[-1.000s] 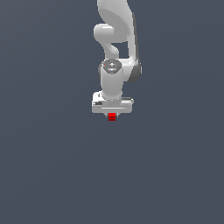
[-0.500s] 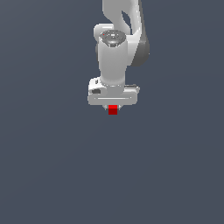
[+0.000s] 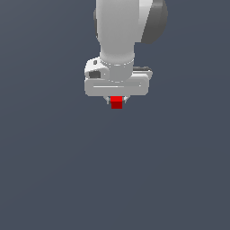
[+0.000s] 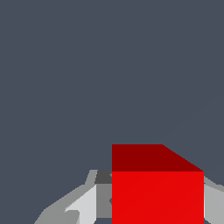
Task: Pick up the red cube and move it to a goal position.
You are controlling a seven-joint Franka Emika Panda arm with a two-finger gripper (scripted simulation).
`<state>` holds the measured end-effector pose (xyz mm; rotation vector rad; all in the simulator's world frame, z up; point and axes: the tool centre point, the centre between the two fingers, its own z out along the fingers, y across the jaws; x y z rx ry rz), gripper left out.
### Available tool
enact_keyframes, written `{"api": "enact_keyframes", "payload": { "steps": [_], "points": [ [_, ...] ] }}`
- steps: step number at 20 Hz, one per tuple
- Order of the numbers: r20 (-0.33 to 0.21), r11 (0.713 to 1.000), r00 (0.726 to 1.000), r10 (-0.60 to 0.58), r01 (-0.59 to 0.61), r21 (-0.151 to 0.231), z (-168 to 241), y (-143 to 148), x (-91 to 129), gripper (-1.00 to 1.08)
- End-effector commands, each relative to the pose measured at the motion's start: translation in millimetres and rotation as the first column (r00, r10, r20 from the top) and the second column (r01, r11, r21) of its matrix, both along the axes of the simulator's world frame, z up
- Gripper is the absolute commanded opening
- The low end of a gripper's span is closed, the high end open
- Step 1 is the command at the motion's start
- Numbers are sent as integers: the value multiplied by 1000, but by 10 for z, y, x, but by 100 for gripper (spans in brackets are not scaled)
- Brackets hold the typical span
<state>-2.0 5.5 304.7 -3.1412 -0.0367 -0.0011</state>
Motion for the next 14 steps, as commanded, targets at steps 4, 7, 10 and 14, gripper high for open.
{"api": "enact_keyframes", "payload": {
  "steps": [4,7,10,14],
  "points": [
    [-1,1000,1000,0,0,0,442,13,157,-100],
    [-1,1000,1000,0,0,0,648,19,234,-100],
    [-1,1000,1000,0,0,0,837,25,307,-100],
    [-1,1000,1000,0,0,0,1063,32,395,-100]
  ]
}}
